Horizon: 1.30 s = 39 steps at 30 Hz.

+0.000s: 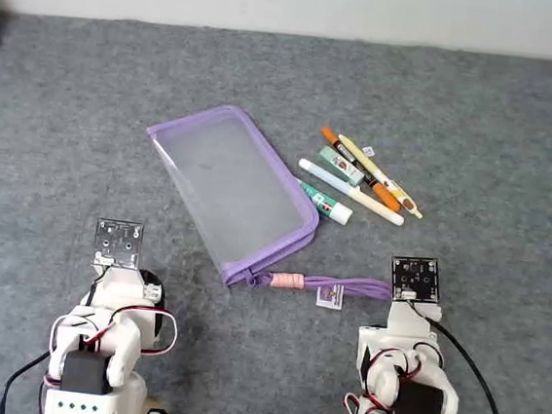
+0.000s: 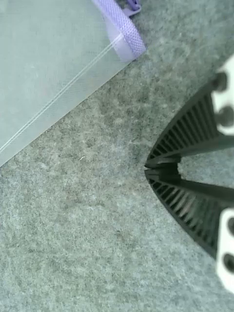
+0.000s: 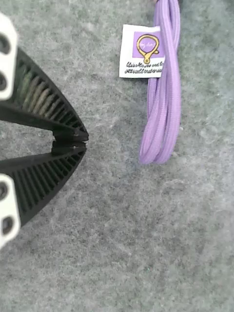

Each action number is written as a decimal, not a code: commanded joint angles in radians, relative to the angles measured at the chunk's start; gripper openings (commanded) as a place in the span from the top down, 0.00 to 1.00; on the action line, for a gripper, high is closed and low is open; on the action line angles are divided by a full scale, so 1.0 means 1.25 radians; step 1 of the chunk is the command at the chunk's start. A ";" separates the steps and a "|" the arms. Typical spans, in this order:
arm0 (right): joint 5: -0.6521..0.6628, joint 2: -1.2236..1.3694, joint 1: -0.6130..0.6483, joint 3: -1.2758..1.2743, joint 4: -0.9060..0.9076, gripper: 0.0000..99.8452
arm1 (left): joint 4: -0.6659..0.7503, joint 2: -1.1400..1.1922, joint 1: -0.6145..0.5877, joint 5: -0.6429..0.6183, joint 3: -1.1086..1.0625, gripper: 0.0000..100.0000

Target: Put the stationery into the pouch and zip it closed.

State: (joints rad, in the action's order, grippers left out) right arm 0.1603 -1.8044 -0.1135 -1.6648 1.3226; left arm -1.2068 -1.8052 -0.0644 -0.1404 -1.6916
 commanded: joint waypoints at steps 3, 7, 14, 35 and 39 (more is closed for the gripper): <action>0.001 -0.008 -0.003 -0.015 -0.012 0.99 | 0.017 -0.005 -0.001 -0.005 0.007 0.99; 0.009 -0.008 -0.003 -0.015 -0.012 0.99 | 0.017 -0.005 -0.001 -0.005 0.007 0.99; 0.002 -0.008 -0.008 0.014 -0.018 0.99 | 0.018 -0.005 0.000 -0.006 0.007 0.99; 0.052 0.591 0.143 0.690 0.148 0.99 | 0.017 -0.005 0.000 -0.009 0.007 0.99; 0.163 0.767 0.242 0.782 0.192 0.99 | 0.015 -0.005 0.000 -0.009 0.007 0.99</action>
State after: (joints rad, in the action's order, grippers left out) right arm 0.2785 -0.9866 0.1135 -0.7948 1.5313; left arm -1.2037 -1.8052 -0.0644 -0.1404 -1.6916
